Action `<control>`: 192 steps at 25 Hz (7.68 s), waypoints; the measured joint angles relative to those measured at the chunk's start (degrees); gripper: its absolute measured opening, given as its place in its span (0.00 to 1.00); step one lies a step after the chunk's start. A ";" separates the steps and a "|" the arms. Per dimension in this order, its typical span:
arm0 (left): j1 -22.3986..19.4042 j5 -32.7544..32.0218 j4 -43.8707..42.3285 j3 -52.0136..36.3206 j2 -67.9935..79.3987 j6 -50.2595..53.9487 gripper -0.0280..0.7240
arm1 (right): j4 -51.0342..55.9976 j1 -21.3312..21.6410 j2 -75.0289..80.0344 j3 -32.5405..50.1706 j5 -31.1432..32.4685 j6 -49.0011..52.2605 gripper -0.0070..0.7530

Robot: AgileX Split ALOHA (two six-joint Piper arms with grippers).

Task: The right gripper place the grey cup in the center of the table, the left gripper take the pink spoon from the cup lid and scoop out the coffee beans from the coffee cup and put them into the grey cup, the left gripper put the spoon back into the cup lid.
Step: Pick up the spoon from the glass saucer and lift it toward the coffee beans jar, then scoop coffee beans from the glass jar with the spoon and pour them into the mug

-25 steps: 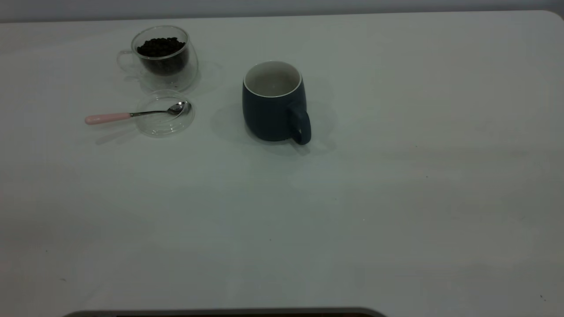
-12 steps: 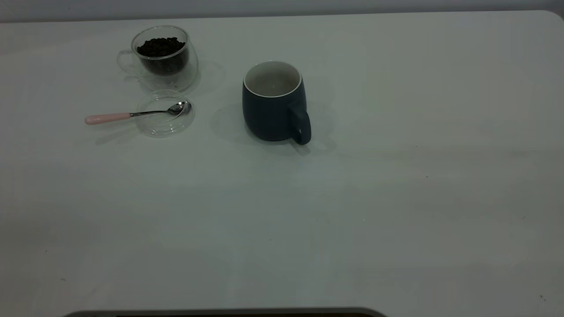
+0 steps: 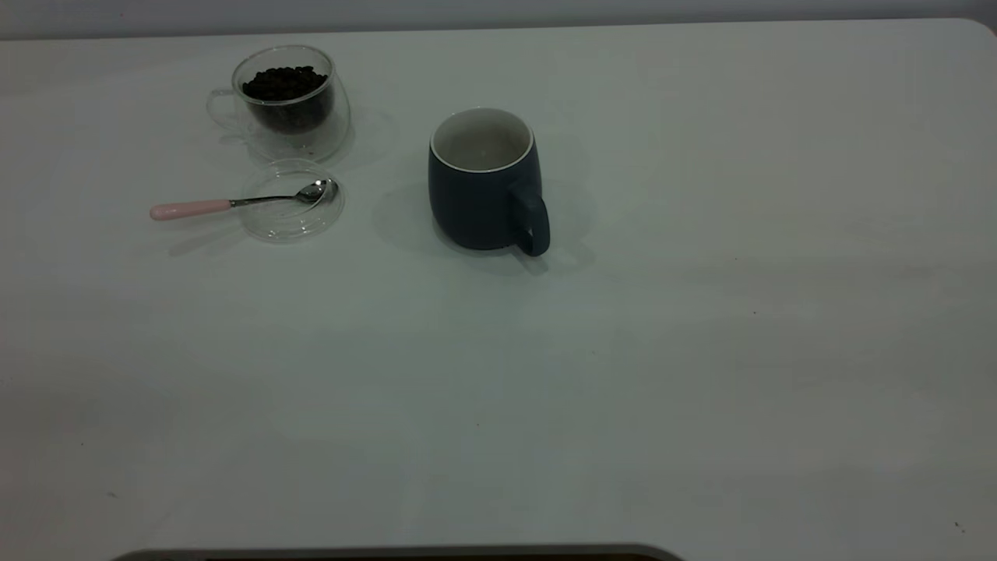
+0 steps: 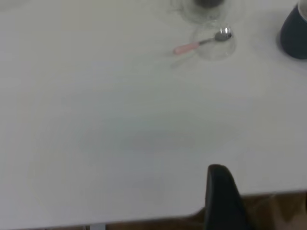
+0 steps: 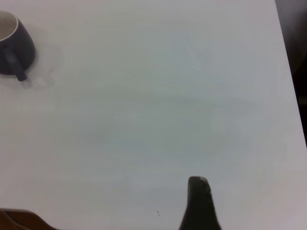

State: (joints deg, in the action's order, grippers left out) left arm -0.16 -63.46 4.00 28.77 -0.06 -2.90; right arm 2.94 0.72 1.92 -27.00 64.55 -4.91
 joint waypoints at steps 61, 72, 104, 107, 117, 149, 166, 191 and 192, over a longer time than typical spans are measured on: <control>-27.41 16.45 70.06 35.44 137.68 -70.34 0.98 | 0.04 0.00 0.00 0.00 0.00 0.06 0.79; -22.03 14.53 78.30 39.21 143.58 -73.68 0.98 | 0.04 0.00 0.00 0.00 0.00 0.06 0.79; -20.78 9.91 87.66 39.50 146.63 -79.89 0.21 | 0.04 0.00 0.00 0.00 0.00 0.06 0.79; -20.78 9.91 87.56 39.50 146.63 -80.36 0.21 | 0.04 0.00 0.00 0.00 0.00 0.06 0.79; -20.99 9.90 85.60 39.50 146.38 -79.49 0.21 | 0.04 0.00 0.00 0.00 0.00 0.12 0.79; -23.44 14.31 75.11 44.46 124.10 -77.79 0.21 | 0.24 0.00 0.00 0.00 0.00 0.12 0.79; -15.38 20.43 74.92 52.96 134.05 -92.93 0.21 | 0.24 0.00 0.00 0.00 0.00 0.12 0.79; -14.74 19.25 68.28 55.75 137.80 -74.99 0.21 | 0.24 0.00 0.00 0.00 0.00 0.14 0.79; -14.74 19.04 67.35 55.75 137.80 -73.68 0.21 | 0.24 0.00 0.00 0.00 0.00 0.14 0.79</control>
State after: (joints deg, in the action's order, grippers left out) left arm -14.90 -44.42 71.35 84.52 137.74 -76.58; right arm 3.18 0.72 1.92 -27.00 64.55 -4.78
